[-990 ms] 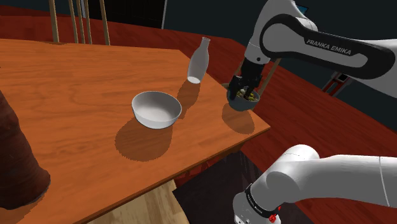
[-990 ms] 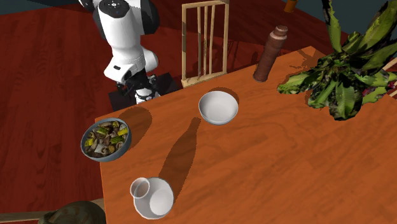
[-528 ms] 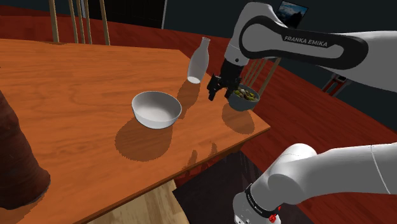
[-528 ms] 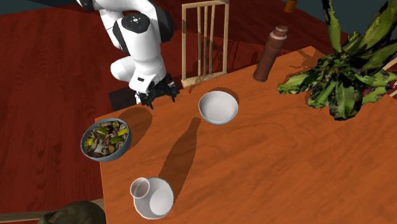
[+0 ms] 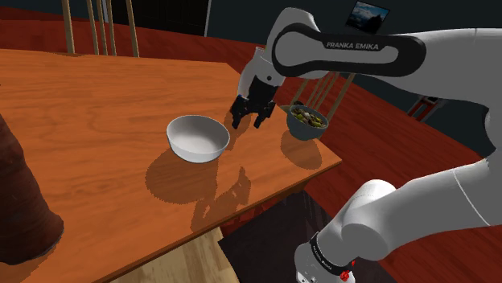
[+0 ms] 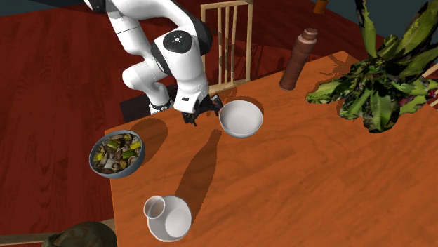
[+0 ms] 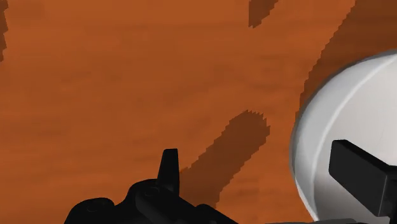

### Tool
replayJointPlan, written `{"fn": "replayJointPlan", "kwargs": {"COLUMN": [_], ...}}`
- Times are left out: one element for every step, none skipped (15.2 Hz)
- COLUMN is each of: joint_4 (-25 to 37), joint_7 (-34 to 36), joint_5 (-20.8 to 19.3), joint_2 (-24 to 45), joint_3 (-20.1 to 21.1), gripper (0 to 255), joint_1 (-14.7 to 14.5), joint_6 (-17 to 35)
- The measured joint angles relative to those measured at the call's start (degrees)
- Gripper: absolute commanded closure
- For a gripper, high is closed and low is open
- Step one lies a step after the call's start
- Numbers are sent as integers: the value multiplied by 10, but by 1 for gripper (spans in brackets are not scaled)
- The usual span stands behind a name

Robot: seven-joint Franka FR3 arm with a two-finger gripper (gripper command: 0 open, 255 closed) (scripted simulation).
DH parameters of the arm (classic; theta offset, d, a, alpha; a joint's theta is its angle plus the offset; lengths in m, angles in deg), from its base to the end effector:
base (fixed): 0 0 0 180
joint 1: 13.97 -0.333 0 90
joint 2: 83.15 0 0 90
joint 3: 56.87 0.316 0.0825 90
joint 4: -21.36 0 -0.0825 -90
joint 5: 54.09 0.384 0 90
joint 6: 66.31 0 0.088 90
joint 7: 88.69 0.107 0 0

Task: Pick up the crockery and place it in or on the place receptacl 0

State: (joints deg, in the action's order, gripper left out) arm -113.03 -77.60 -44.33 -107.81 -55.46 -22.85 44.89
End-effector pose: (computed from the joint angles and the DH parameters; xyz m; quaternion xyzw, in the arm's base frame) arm 0.4145 0.0877 0.4987 -0.9964 0.0378 0.0011 0.0757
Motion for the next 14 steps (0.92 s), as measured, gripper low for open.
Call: {"fn": "replayJointPlan", "kwargs": {"joint_4": [11,17,27,30,32,30,25,23,17,14,11,7,4,3], "joint_7": [3,1,0,-1,1,0,0,1,0,0,-1,-2,-1,-1], "joint_5": [11,21,31,38,43,46,48,50,51,52,54,55,55,56], "joint_2": [16,31,43,49,58,62,67,72,74,78,84,86,85,85], "joint_3": [5,6,7,8,11,12,14,16,17,18,19,20,20,21], "gripper": [0,0,0,0,0,0,0,0,0,0,0,0,0,0], "joint_1": [-7,-11,-16,-19,-22,-24,-25,-27,-28,-28,-29,-30,-30,-30], "joint_6": [10,23,28,35,43,50,61,69,77,83,92,99,102,103]}}
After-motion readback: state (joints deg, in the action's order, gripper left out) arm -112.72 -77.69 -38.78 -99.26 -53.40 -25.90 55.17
